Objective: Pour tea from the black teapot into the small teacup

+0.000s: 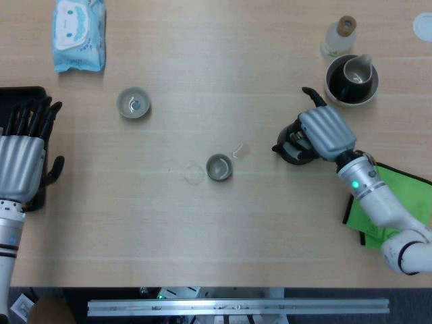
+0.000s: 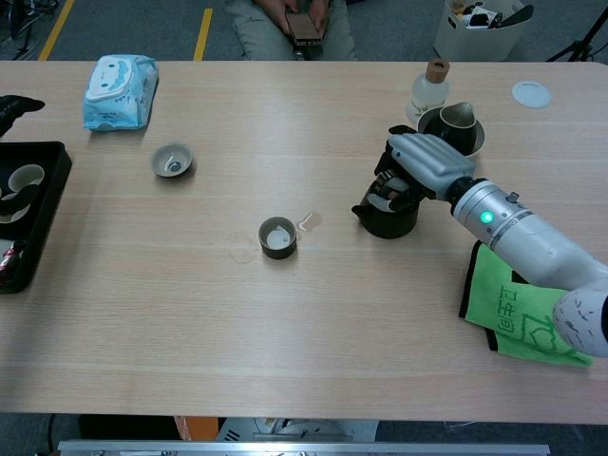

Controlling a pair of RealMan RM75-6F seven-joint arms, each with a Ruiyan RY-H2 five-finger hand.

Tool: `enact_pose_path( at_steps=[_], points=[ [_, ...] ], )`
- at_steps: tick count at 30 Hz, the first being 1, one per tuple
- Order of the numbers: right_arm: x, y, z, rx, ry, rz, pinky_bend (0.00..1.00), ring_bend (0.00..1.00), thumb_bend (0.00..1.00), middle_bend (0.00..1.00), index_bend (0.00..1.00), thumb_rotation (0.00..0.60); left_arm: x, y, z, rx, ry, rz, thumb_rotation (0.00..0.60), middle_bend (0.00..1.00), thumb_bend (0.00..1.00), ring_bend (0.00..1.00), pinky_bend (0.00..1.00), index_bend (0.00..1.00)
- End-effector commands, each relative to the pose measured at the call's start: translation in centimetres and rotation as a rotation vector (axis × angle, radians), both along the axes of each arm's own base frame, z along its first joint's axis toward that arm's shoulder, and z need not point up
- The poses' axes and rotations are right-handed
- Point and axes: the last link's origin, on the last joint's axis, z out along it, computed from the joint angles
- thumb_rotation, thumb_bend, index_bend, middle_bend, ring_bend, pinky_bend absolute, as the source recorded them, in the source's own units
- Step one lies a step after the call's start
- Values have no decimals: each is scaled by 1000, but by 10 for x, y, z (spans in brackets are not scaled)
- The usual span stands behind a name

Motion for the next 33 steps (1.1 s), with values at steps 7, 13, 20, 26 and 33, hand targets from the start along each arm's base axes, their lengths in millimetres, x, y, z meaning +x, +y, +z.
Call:
enact_pose_path(
  at_steps=[7,13,20,26,33],
  points=[
    [3,-1,3,12,-19,-2,0,828,9,844,987,573,-1,1,0,0,2,2,600,56,346,0,66,45],
    [4,-2,6,16,-16,9,0,771,0,791,924,555,-1,1,0,2,3,2,600,56,345,0,66,45],
    [7,-3,10,17,2,30,0,651,0,693,836,547,-1,1,0,-1,2,4,600,56,345,0,66,45],
    [9,-4,13,17,20,47,0,541,0,625,769,546,-1,1,1,3,1,3,600,56,346,0,66,45],
    [10,-6,16,28,41,59,0,449,0,553,691,547,0,1,1,0,-1,5,600,56,345,0,66,45]
  ],
)
